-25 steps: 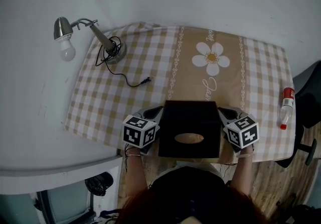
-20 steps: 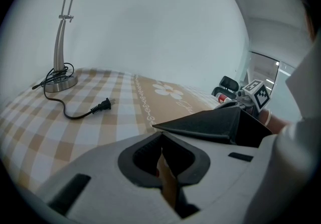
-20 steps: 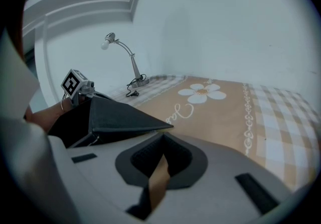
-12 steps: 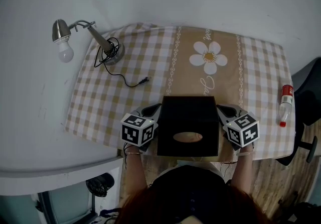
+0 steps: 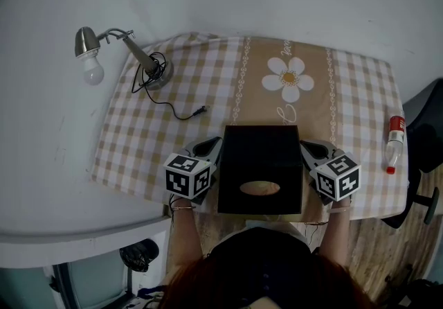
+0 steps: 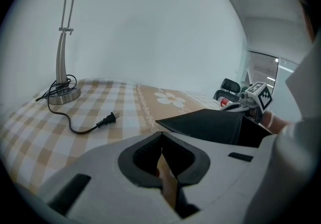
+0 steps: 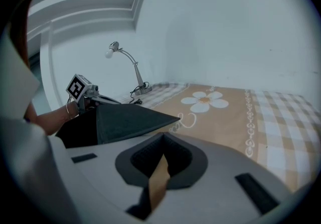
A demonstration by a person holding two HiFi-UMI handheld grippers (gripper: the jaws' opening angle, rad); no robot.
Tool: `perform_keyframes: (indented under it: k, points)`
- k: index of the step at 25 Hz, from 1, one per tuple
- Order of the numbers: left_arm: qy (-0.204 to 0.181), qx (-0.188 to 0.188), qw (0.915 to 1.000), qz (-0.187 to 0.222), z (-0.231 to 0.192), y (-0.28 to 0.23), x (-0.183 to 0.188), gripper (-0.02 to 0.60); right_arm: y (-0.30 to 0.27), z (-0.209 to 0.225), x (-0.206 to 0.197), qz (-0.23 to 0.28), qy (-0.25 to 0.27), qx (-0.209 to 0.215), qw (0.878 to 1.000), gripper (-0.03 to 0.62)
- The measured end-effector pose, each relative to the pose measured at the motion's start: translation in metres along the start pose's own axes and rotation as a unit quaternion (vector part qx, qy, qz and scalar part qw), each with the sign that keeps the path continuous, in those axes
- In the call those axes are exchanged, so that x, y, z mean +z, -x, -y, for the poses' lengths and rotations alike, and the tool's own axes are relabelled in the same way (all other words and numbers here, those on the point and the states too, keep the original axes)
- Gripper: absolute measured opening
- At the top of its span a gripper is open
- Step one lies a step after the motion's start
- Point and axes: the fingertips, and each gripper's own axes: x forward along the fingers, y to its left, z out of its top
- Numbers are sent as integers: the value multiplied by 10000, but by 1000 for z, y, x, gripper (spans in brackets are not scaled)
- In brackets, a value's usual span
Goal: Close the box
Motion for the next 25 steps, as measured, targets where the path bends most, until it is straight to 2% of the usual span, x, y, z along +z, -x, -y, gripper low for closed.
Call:
perform_keyframes:
  k: [15, 25]
  points:
    - [-83, -37, 9997, 230, 1, 4, 17, 26, 4, 2, 10, 141, 132, -186, 9996, 17]
    - [-184, 106, 9988, 444, 2, 12, 31, 26, 10, 2, 17, 248, 154, -405, 9988, 17]
